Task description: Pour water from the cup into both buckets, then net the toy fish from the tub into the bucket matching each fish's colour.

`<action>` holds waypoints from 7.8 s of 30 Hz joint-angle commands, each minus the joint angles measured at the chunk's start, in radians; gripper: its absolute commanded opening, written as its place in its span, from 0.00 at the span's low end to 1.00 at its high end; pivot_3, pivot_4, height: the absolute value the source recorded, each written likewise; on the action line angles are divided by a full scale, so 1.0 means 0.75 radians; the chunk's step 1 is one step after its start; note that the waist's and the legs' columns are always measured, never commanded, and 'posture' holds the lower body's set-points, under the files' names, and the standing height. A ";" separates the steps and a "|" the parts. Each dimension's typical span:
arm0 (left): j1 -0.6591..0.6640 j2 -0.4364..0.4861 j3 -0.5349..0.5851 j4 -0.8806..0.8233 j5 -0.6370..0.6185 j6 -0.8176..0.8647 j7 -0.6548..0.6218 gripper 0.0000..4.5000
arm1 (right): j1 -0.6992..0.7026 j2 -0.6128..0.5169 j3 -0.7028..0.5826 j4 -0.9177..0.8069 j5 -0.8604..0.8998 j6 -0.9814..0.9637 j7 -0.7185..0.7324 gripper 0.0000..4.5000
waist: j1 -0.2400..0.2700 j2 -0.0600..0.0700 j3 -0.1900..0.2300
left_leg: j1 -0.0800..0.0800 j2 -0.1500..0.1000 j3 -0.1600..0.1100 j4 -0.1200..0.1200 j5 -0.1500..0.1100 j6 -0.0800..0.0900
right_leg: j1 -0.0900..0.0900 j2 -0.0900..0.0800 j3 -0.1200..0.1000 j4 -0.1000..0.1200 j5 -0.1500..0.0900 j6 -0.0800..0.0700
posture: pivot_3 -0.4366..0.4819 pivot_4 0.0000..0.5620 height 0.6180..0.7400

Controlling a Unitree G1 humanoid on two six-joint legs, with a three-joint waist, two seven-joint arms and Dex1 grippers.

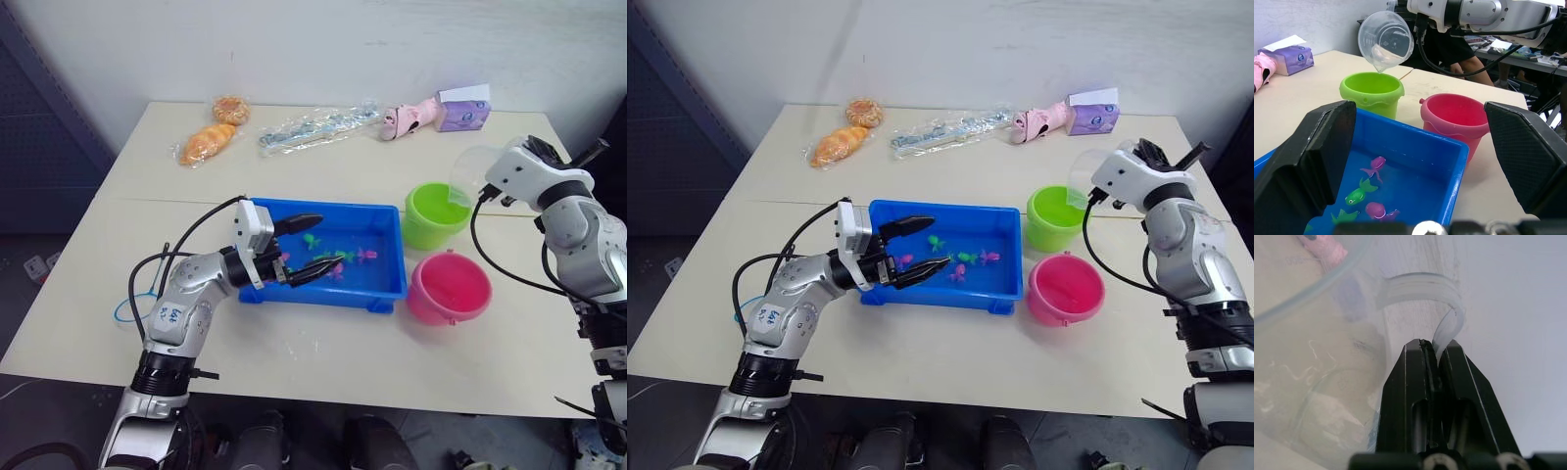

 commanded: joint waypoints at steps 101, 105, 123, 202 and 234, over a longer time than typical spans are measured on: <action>0.574 0.414 0.503 -0.121 -0.102 -0.082 -0.198 1.00 | 1.247 0.502 -1.303 -1.471 1.870 0.561 0.509 1.00 | -0.054 -0.001 0.000 | 0.007 0.004 0.004 -0.010 0.002 0.004 | -0.006 0.003 0.015 0.009 0.000 -0.001 | 0.48 0.27 1.00; 0.769 0.380 0.721 -0.027 -0.052 -0.190 -0.043 1.00 | 1.214 0.349 -1.193 -1.481 1.860 0.488 0.733 1.00 | -0.036 -0.012 0.000 | 0.007 0.004 0.002 -0.010 0.001 0.005 | -0.006 0.003 0.014 0.008 0.000 -0.001 | 0.48 0.27 1.00; 0.956 0.305 1.113 0.203 -0.125 -0.086 0.420 1.00 | 1.102 0.390 -0.561 -1.347 1.498 -0.012 1.175 1.00 | -0.025 -0.025 -0.005 | 0.004 0.001 -0.006 -0.007 -0.010 0.006 | 0.004 -0.007 0.006 -0.010 0.001 -0.004 | 0.48 0.27 1.00; -0.584 0.368 -0.317 0.185 0.308 -0.178 -0.763 0.00 | 0.164 0.064 -0.268 -1.306 2.157 1.384 0.525 0.89 | -0.027 -0.024 0.005 | -0.003 -0.004 -0.010 0.002 -0.001 0.009 | 0.004 -0.008 -0.005 0.000 0.003 -0.003 | 0.48 0.27 1.00; -0.336 0.525 0.230 0.493 0.041 -0.148 -0.636 0.99 | 0.397 -0.248 -0.339 -1.152 1.449 0.815 0.815 0.00 | -0.022 -0.025 0.005 | -0.003 -0.004 -0.011 0.006 -0.001 0.008 | 0.006 -0.007 -0.006 0.000 0.003 -0.002 | 0.48 0.27 1.00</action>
